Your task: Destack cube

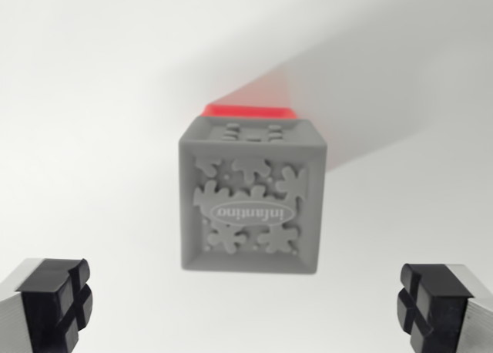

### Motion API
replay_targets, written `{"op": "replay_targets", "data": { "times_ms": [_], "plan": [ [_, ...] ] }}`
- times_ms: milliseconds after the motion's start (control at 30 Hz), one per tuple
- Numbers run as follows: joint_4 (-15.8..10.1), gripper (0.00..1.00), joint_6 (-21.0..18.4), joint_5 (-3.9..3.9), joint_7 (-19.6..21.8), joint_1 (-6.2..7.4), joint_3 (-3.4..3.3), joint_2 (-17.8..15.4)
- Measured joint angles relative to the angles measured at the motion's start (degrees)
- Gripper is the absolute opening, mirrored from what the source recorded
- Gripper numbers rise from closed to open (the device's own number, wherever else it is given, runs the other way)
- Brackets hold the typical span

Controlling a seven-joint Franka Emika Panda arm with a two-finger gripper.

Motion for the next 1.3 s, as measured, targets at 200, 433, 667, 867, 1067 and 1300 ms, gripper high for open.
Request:
{"op": "replay_targets", "data": {
  "times_ms": [200, 433, 667, 867, 1067, 1300],
  "plan": [
    [-0.08, 1.00, 3.71, 1.96, -1.39, 0.02, 0.35, 3.82],
    [-0.06, 1.00, 7.46, 4.51, -3.24, -0.06, 0.99, 7.71],
    [0.18, 1.00, 10.14, 6.65, -4.77, -0.39, 1.82, 10.68],
    [0.45, 1.00, 11.73, 8.00, -5.80, -0.75, 2.47, 12.60],
    [0.57, 0.00, 12.39, 8.56, -6.22, -0.92, 2.83, 13.34],
    [0.59, 0.00, 12.42, 8.61, -6.28, -0.95, 2.85, 13.34]
  ]
}}
